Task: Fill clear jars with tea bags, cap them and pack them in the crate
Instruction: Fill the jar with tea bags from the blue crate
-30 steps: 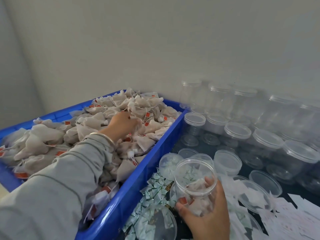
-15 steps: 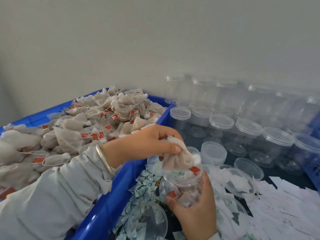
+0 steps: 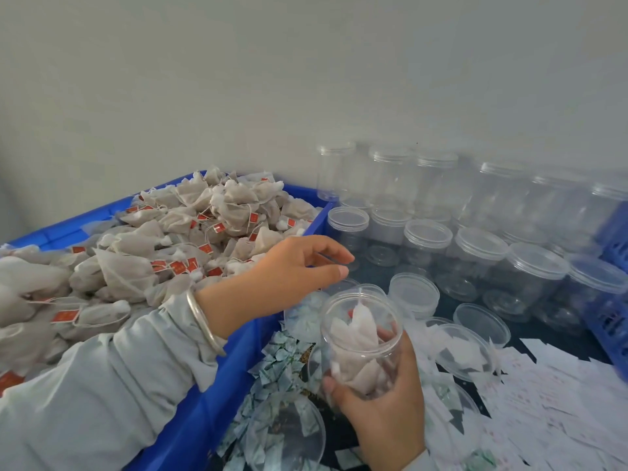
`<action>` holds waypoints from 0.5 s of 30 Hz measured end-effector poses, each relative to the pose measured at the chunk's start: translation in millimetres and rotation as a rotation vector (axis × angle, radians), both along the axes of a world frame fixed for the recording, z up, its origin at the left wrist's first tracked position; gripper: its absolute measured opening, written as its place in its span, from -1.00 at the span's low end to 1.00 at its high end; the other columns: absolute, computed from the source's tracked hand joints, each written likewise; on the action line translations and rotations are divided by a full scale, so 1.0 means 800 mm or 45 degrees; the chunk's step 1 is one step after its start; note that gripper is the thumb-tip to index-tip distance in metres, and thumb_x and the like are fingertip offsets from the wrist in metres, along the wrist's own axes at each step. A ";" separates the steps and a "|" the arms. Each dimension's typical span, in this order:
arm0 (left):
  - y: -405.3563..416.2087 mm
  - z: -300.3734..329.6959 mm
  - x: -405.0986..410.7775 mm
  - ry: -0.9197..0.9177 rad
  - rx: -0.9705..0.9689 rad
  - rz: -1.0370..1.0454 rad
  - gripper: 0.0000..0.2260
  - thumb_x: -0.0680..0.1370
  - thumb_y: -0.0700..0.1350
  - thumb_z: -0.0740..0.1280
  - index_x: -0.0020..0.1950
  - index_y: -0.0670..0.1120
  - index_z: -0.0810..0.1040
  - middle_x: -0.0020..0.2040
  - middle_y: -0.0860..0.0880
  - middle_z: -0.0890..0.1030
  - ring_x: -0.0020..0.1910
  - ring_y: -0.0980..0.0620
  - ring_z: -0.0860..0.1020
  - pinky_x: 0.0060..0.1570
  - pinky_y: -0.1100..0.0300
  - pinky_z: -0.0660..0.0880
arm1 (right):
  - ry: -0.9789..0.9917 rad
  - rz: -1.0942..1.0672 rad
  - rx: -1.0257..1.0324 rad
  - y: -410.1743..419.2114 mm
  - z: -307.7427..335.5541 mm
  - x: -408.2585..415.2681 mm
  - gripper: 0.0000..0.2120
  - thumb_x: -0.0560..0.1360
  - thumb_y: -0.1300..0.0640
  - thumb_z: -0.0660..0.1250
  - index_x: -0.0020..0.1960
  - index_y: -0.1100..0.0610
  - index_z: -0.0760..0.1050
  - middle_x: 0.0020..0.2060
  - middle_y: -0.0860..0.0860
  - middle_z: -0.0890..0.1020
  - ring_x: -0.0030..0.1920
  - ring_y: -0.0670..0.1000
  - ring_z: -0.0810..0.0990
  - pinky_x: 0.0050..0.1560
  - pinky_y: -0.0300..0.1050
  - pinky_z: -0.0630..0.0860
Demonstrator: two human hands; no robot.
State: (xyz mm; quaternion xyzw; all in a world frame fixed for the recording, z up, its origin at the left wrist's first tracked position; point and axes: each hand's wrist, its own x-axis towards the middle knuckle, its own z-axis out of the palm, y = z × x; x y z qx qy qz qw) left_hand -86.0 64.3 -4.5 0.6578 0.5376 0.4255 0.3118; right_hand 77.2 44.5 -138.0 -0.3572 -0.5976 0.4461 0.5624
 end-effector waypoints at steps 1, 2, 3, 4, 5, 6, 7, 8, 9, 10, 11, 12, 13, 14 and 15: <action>0.002 -0.002 0.000 0.002 0.010 0.028 -0.82 0.52 -0.13 0.37 -0.10 0.19 0.58 -0.12 0.18 0.66 -0.20 0.25 0.59 0.04 0.23 0.55 | 0.007 -0.046 0.060 -0.001 0.005 0.002 -0.08 -0.02 0.01 0.59 0.28 -0.32 0.33 0.16 -0.29 0.52 0.17 -0.22 0.53 -0.04 -0.35 0.54; 0.003 -0.004 0.000 0.005 0.011 0.050 -0.82 0.52 -0.12 0.37 -0.11 0.20 0.58 -0.08 0.12 0.67 -0.15 0.18 0.61 0.07 0.14 0.55 | -0.010 -0.095 0.122 0.000 0.010 0.005 -0.12 0.02 0.01 0.59 0.27 -0.33 0.33 0.16 -0.30 0.51 0.17 -0.23 0.52 -0.02 -0.39 0.52; 0.005 -0.005 0.001 0.009 0.004 0.060 -0.82 0.53 -0.12 0.36 -0.10 0.20 0.58 -0.04 0.08 0.67 -0.09 0.12 0.62 0.10 0.08 0.55 | -0.029 -0.121 0.165 0.002 0.013 0.008 -0.13 0.04 0.02 0.59 0.27 -0.32 0.32 0.17 -0.30 0.51 0.18 -0.24 0.51 0.01 -0.42 0.50; 0.005 -0.007 0.004 0.011 -0.004 0.061 -0.83 0.53 -0.12 0.36 -0.08 0.19 0.58 -0.01 0.06 0.66 -0.04 0.09 0.61 0.11 0.07 0.54 | -0.056 -0.125 0.169 0.005 0.010 0.010 -0.11 0.05 0.06 0.60 0.29 -0.30 0.32 0.19 -0.28 0.51 0.18 -0.24 0.51 0.03 -0.41 0.49; 0.006 -0.008 0.006 0.007 -0.013 0.059 -0.84 0.54 -0.12 0.35 -0.07 0.17 0.57 0.00 0.06 0.66 -0.02 0.08 0.61 0.11 0.10 0.54 | -0.053 -0.090 0.117 0.006 0.008 0.011 -0.08 0.06 0.12 0.63 0.31 -0.26 0.32 0.21 -0.25 0.51 0.18 -0.25 0.51 0.04 -0.38 0.51; 0.006 -0.010 0.009 -0.010 -0.029 0.057 -0.85 0.54 -0.12 0.34 -0.05 0.15 0.57 0.01 0.07 0.65 0.00 0.09 0.60 0.10 0.13 0.55 | -0.053 -0.055 0.052 0.008 0.006 0.011 -0.05 0.06 0.19 0.65 0.34 -0.20 0.31 0.23 -0.22 0.50 0.18 -0.26 0.50 0.04 -0.36 0.52; 0.006 -0.012 0.012 -0.034 -0.065 0.051 -0.87 0.55 -0.11 0.32 -0.04 0.14 0.56 0.01 0.08 0.64 0.02 0.08 0.60 0.08 0.17 0.55 | -0.058 -0.032 0.013 0.008 0.004 0.012 -0.02 0.08 0.25 0.65 0.37 -0.13 0.30 0.26 -0.17 0.49 0.18 -0.27 0.50 0.04 -0.38 0.51; 0.005 -0.013 0.014 -0.046 -0.125 0.030 -0.89 0.57 -0.08 0.30 -0.01 0.14 0.55 0.01 0.09 0.63 0.04 0.09 0.59 0.07 0.20 0.55 | -0.076 -0.026 0.012 0.009 0.001 0.012 -0.01 0.08 0.28 0.65 0.39 -0.08 0.28 0.28 -0.15 0.48 0.20 -0.27 0.48 0.05 -0.42 0.49; 0.004 -0.014 0.016 -0.020 -0.201 -0.010 -0.90 0.58 -0.02 0.27 0.03 0.17 0.52 0.02 0.11 0.62 0.04 0.12 0.59 0.06 0.23 0.54 | -0.100 -0.016 0.028 0.009 -0.001 0.012 0.01 0.08 0.27 0.65 0.41 -0.06 0.26 0.29 -0.15 0.46 0.23 -0.26 0.46 0.08 -0.44 0.46; 0.001 -0.016 0.017 0.033 -0.282 -0.072 -0.89 0.59 0.04 0.24 0.07 0.23 0.49 0.04 0.15 0.60 0.04 0.17 0.58 0.06 0.25 0.52 | -0.124 -0.007 0.048 0.008 -0.001 0.012 0.03 0.08 0.24 0.65 0.43 -0.07 0.24 0.30 -0.16 0.45 0.27 -0.25 0.44 0.12 -0.46 0.43; -0.001 -0.017 0.018 0.078 -0.358 -0.136 -0.88 0.59 0.08 0.20 0.10 0.29 0.45 0.05 0.18 0.59 0.04 0.20 0.59 0.07 0.26 0.51 | -0.149 -0.001 0.066 0.007 0.000 0.011 0.04 0.07 0.17 0.64 0.44 -0.08 0.21 0.32 -0.16 0.43 0.30 -0.24 0.41 0.15 -0.48 0.39; -0.002 -0.018 0.020 0.094 -0.411 -0.183 -0.87 0.60 0.09 0.19 0.12 0.31 0.43 0.06 0.19 0.59 0.03 0.21 0.60 0.05 0.29 0.52 | -0.170 0.000 0.082 0.006 0.000 0.010 0.06 0.06 0.09 0.62 0.45 -0.09 0.18 0.34 -0.16 0.41 0.32 -0.23 0.39 0.18 -0.49 0.36; -0.003 -0.019 0.021 0.092 -0.428 -0.201 -0.86 0.60 0.07 0.20 0.12 0.28 0.45 0.04 0.17 0.61 0.00 0.21 0.61 0.01 0.32 0.53 | -0.182 0.008 0.090 0.006 0.001 0.009 0.06 0.04 0.02 0.59 0.45 -0.10 0.16 0.35 -0.15 0.40 0.34 -0.22 0.37 0.21 -0.46 0.35; -0.002 -0.019 0.022 0.095 -0.406 -0.184 -0.86 0.60 0.02 0.23 0.10 0.22 0.50 0.01 0.15 0.63 -0.02 0.22 0.61 -0.04 0.36 0.54 | -0.194 0.014 0.091 0.006 0.001 0.007 0.06 0.03 -0.03 0.57 0.44 -0.11 0.16 0.35 -0.15 0.40 0.35 -0.19 0.37 0.24 -0.41 0.36; 0.000 -0.020 0.022 0.111 -0.356 -0.140 -0.87 0.58 -0.05 0.28 0.06 0.16 0.56 -0.04 0.14 0.66 -0.06 0.23 0.61 -0.06 0.39 0.53 | -0.206 0.017 0.090 0.006 -0.001 0.006 0.05 0.02 -0.07 0.55 0.44 -0.12 0.16 0.35 -0.15 0.39 0.35 -0.17 0.37 0.26 -0.33 0.39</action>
